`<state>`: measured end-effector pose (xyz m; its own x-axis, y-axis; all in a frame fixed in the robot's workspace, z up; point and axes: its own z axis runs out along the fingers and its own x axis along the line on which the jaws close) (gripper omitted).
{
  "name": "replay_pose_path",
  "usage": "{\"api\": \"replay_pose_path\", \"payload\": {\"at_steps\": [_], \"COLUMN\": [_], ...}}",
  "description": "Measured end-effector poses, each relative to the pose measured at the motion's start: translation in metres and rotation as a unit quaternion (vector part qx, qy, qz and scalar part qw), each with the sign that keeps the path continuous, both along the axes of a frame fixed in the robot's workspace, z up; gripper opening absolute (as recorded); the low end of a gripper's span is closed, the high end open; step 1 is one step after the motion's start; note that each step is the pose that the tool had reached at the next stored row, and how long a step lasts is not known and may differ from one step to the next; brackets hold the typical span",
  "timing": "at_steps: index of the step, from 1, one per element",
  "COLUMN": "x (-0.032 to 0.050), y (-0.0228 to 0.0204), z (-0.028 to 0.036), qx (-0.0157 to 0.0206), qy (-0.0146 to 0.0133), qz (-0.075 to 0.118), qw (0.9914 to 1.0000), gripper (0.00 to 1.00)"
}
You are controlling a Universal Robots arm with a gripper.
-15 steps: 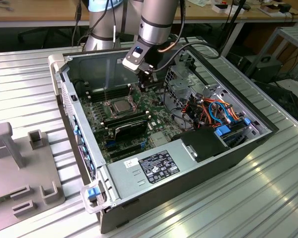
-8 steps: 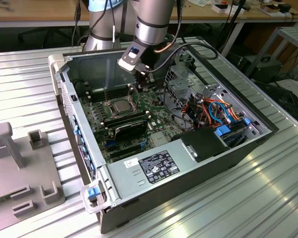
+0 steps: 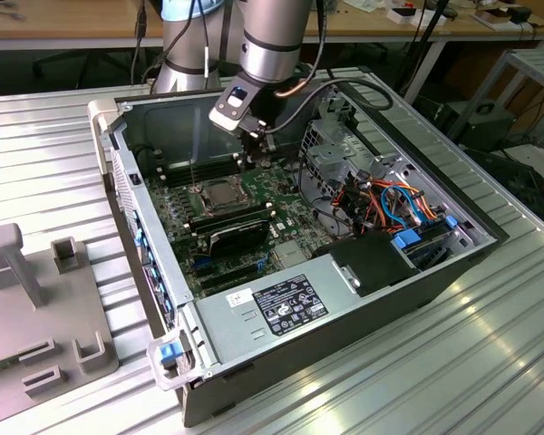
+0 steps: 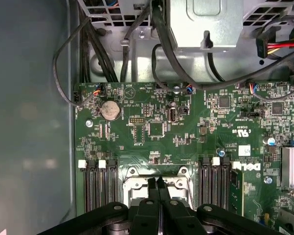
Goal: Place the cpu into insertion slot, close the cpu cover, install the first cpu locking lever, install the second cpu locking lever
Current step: 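Close the cpu cover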
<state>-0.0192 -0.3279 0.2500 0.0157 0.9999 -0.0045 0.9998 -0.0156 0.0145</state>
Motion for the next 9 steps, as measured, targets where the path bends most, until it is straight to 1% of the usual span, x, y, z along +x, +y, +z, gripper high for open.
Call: {"api": "replay_pose_path", "payload": {"at_steps": [3,9], "x": [-0.0025,-0.0043], "y": [0.0002,0.0002], "z": [-0.0001,-0.0003], "qx": [0.0000,0.0001], "qy": [0.0000,0.0000], "qz": [0.000,0.000], "qw": [1.00000,1.00000], "gripper": [0.11,0.11]}}
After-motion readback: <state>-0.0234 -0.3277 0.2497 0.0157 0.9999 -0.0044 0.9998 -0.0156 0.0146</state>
